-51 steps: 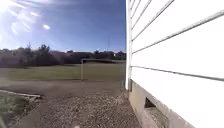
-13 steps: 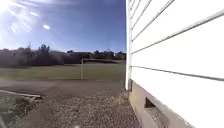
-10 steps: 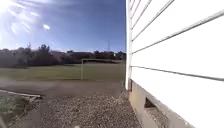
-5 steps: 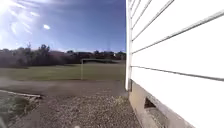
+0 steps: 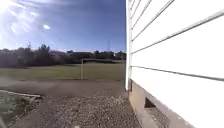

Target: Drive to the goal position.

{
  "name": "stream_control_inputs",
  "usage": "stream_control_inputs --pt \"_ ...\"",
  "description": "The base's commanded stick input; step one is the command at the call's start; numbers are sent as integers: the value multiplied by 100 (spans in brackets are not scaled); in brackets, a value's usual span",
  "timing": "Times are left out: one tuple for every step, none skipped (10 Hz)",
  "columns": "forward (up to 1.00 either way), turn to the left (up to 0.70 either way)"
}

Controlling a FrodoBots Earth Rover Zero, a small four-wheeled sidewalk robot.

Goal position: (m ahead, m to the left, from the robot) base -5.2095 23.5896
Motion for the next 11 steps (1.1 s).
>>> stream_control_inputs --pt "5 0" --pt "5 0" --pt "5 0" --pt "5 0" --pt "5 0" --pt "5 0" --pt "5 0" --pt "5 0" --pt "5 0" --pt "5 0" --pt "5 0"
